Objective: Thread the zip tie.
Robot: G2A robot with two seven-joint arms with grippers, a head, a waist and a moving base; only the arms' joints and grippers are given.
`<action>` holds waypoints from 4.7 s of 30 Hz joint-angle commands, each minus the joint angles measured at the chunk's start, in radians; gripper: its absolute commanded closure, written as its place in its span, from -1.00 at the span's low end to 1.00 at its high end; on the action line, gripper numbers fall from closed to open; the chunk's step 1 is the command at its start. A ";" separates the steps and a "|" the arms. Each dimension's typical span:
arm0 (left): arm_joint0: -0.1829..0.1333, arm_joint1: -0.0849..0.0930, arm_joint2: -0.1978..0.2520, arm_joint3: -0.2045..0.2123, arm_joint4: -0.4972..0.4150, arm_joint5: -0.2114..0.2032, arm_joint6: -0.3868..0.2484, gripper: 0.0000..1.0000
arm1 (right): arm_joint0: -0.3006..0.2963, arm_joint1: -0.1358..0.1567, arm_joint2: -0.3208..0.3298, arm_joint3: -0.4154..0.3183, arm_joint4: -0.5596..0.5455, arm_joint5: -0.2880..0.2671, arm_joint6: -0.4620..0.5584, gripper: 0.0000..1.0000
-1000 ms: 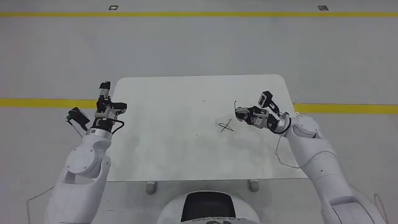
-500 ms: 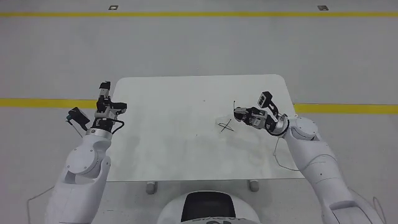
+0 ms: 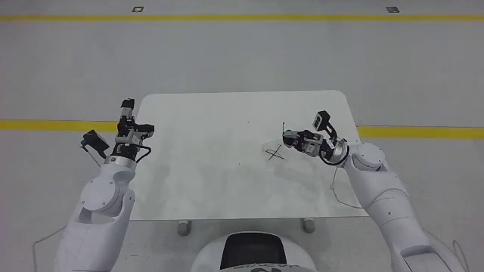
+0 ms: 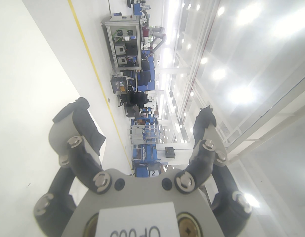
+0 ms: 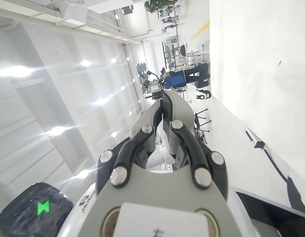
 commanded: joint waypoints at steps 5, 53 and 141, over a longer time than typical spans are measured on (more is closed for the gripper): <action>-0.017 0.006 0.042 -0.021 0.290 -0.079 -0.051 -1.00 | -0.018 0.010 -0.008 -0.133 -0.124 0.129 -0.165 1.00; -0.177 0.018 0.359 -0.107 1.140 -0.127 -0.330 -1.00 | -0.088 0.031 -0.026 -0.338 -0.324 0.189 -0.370 1.00; -0.874 0.150 1.177 -0.050 1.963 -0.242 -0.549 -1.00 | -0.126 0.035 -0.049 -0.415 -0.318 0.256 -0.472 1.00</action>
